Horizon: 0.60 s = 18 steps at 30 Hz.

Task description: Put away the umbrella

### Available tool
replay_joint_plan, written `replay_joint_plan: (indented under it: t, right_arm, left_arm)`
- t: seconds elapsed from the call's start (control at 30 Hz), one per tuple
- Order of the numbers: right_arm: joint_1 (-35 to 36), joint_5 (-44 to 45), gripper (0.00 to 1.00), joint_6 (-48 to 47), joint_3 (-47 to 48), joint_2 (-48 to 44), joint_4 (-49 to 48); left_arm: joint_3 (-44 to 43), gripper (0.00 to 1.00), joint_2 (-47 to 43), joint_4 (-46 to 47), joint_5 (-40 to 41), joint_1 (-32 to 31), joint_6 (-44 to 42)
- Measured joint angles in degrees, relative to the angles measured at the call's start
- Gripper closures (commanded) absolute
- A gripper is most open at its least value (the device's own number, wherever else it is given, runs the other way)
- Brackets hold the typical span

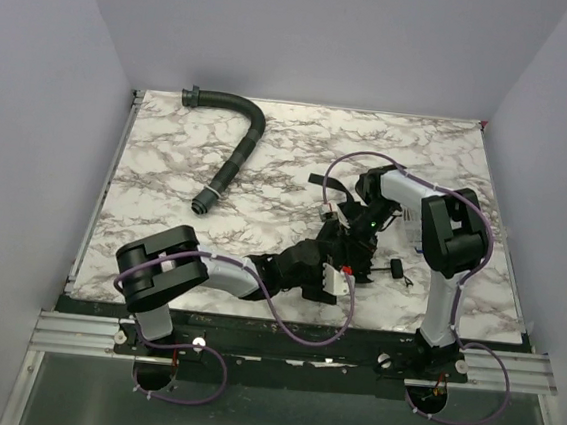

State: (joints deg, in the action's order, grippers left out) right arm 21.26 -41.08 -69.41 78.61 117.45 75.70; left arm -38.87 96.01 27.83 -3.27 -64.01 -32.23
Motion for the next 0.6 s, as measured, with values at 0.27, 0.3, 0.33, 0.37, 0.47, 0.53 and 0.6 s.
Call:
replay_joint_plan:
  t: [0.27,0.3,0.33,0.37,0.47,0.53,0.6]
  right_arm:
    - [-0.1,-0.5,0.77,-0.1,0.7,1.1,1.6]
    - [-0.1,-0.5,0.77,-0.1,0.7,1.1,1.7]
    - [-0.2,-0.5,0.77,-0.2,0.7,1.1,1.8]
    - [-0.3,-0.5,0.76,-0.3,0.8,1.1,2.0]
    - [-0.8,-0.4,0.73,-0.6,1.2,1.2,2.7]
    - [-1.0,-0.2,0.71,-0.9,1.4,1.2,3.0]
    - [-1.2,0.0,0.69,-1.2,1.6,1.2,3.3]
  left_arm:
    - [-0.9,0.02,4.1,5.7,7.5,-0.7,-3.3]
    - [-1.3,0.02,4.4,5.9,7.7,-0.8,-3.5]
    - [-1.9,0.04,5.2,6.0,7.9,-0.9,-3.6]
    - [-2.6,0.06,5.9,6.2,8.0,-0.9,-3.7]
    - [-4.7,0.25,7.7,6.0,8.0,-0.9,-3.3]
    - [-6.1,0.37,8.7,4.9,7.8,-0.9,-2.4]
    - [-7.5,0.46,9.3,2.7,7.0,-0.8,-0.7]
